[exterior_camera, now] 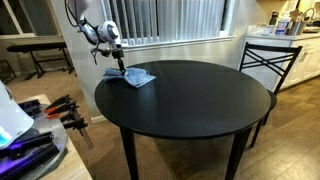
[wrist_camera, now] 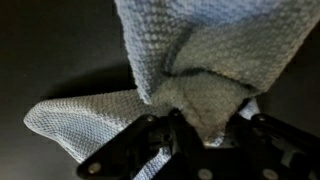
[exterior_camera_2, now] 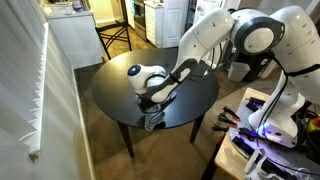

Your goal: Use the towel to clean the table

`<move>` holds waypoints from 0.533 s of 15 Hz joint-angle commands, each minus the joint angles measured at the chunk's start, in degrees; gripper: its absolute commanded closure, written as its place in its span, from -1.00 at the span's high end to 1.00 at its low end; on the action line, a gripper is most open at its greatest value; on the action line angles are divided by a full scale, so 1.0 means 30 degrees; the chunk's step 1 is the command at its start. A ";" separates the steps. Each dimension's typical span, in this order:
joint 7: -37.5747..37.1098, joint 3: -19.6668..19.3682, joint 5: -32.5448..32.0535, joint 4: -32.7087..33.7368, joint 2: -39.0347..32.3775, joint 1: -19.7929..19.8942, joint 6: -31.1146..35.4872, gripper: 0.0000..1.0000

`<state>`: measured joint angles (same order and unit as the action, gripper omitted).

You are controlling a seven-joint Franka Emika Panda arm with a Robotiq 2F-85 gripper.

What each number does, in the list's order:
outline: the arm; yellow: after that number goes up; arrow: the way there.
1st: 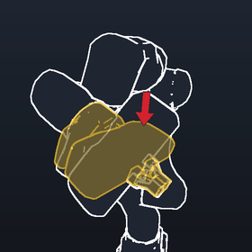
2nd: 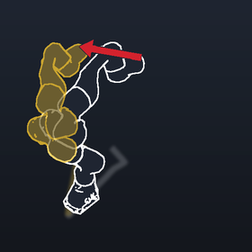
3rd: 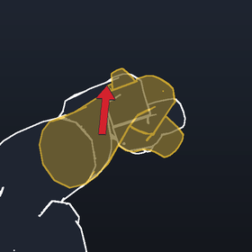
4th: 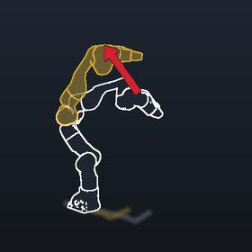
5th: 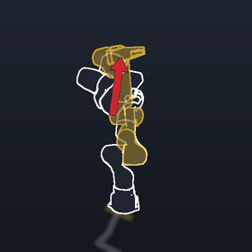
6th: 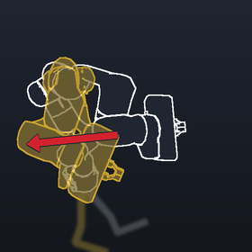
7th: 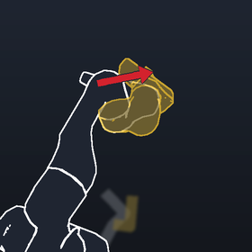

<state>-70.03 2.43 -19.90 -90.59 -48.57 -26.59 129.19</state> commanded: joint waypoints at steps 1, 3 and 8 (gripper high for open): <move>0.4423 -0.0093 -0.0100 0.4646 -0.3110 0.0127 -0.1134 -0.85; 0.6208 -0.0426 0.0185 0.5914 -0.3738 0.0429 -0.1881 -0.85; 0.6833 -0.1195 0.1078 0.5491 -0.3023 0.1301 -0.1008 -0.84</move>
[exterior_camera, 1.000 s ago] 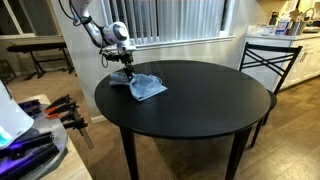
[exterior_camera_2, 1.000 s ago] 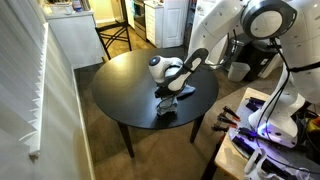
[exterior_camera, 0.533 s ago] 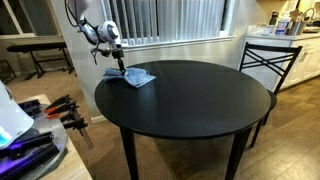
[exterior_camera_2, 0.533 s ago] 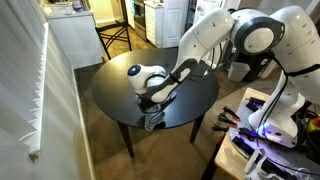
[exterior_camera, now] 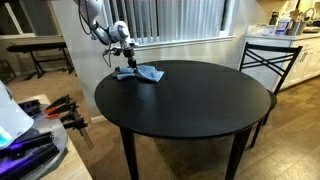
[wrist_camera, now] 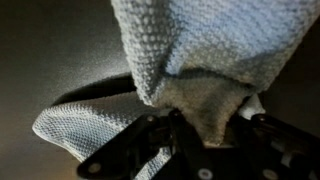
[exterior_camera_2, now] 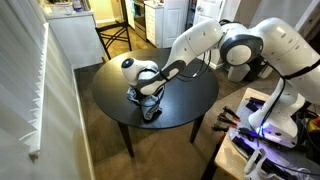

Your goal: Use the towel to clean the table

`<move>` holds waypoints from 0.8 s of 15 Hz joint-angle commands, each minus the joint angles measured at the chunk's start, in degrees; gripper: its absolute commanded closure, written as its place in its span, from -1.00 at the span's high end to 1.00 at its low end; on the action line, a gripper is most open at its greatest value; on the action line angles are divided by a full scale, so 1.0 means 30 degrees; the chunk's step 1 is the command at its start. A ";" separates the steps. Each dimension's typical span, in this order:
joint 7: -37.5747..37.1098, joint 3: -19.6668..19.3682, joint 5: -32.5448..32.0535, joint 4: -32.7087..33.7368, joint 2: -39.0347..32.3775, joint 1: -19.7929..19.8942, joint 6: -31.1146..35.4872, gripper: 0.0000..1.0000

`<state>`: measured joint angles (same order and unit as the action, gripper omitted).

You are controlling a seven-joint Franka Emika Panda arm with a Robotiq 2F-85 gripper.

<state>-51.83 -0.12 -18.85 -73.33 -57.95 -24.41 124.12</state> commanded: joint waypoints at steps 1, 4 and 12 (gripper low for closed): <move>0.0447 -0.0401 0.1025 -0.0788 0.0497 0.0817 0.1113 0.04; 0.0727 -0.0371 0.1573 -0.2278 0.1471 0.1352 0.3138 0.28; -0.1710 -0.2363 0.1533 -0.7742 0.4623 0.0252 0.9270 1.00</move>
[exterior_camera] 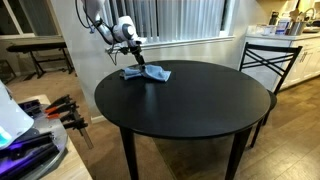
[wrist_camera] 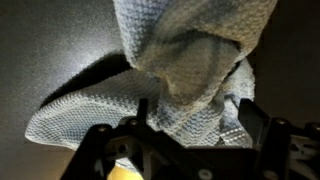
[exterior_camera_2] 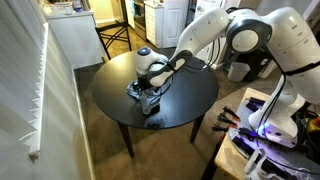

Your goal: Use the towel to clean the table

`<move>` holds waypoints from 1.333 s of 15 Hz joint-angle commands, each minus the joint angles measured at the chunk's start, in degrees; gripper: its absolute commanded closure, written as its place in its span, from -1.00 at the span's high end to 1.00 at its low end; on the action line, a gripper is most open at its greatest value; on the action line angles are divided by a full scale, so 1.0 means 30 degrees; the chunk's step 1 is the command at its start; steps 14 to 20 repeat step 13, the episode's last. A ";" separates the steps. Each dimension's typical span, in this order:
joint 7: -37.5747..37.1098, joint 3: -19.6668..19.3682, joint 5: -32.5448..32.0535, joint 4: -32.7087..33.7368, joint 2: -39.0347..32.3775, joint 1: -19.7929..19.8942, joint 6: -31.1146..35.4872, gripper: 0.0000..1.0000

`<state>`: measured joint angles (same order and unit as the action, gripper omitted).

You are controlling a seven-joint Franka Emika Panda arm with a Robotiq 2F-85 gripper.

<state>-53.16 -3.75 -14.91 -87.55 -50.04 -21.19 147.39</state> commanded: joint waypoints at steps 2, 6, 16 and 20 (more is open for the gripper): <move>-0.2558 -0.2112 0.0032 -0.3829 0.2485 -0.1462 0.1966 1.00; -0.4538 -0.3516 -0.0470 -0.5289 0.3310 -0.2535 0.2442 1.00; -0.4329 -0.3325 -0.0350 -0.4497 0.2763 -0.2335 0.1874 1.00; -0.4329 -0.3325 -0.0350 -0.4497 0.2763 -0.2335 0.1874 1.00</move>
